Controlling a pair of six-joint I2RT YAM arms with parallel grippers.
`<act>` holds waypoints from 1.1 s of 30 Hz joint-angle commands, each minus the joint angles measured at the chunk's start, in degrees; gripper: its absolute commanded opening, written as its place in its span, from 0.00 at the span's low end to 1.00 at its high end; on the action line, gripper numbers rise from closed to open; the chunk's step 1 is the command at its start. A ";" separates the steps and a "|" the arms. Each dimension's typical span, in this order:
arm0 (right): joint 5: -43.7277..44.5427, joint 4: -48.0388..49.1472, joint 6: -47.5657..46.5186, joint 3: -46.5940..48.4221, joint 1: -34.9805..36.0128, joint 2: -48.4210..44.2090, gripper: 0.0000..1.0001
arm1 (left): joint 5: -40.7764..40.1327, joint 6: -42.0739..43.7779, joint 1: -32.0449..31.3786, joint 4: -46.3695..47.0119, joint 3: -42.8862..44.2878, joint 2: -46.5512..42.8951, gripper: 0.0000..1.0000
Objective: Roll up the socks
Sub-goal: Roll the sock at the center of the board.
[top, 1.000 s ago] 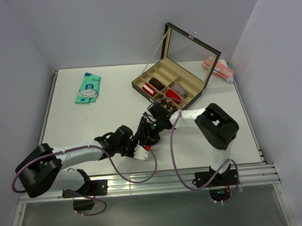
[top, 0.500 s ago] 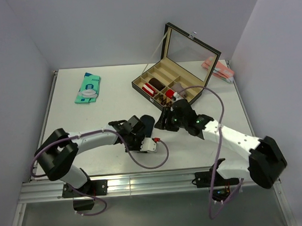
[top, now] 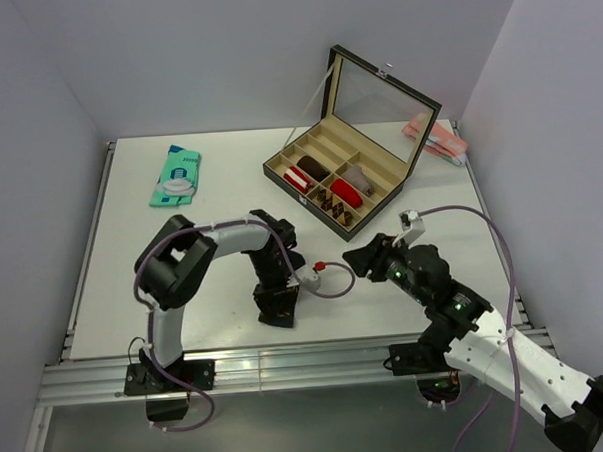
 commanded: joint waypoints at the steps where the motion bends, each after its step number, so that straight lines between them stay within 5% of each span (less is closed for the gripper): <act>1: 2.16 3.86 -4.02 -3.22 3.87 -3.56 0.54 | 6.62 5.97 3.12 -11.36 3.81 6.50 0.06; 8: 16.11 6.15 -7.27 -5.60 21.43 -2.79 0.53 | 8.65 7.65 9.54 -15.51 9.28 14.94 0.06; 15: 25.44 5.80 -10.09 0.11 28.40 5.48 0.55 | 6.19 5.10 11.48 -10.24 6.56 15.92 0.06; 19: 18.09 9.83 -16.05 4.32 29.20 10.66 0.56 | 6.45 4.48 11.92 -9.18 6.64 16.97 0.06; 25: 18.70 11.24 -20.55 9.34 37.70 26.56 0.56 | 3.73 -0.61 12.80 -3.47 6.12 16.97 0.06; 33: 10.34 15.38 -25.82 14.96 38.25 42.56 0.57 | -0.57 -6.50 13.41 3.38 5.24 16.53 0.06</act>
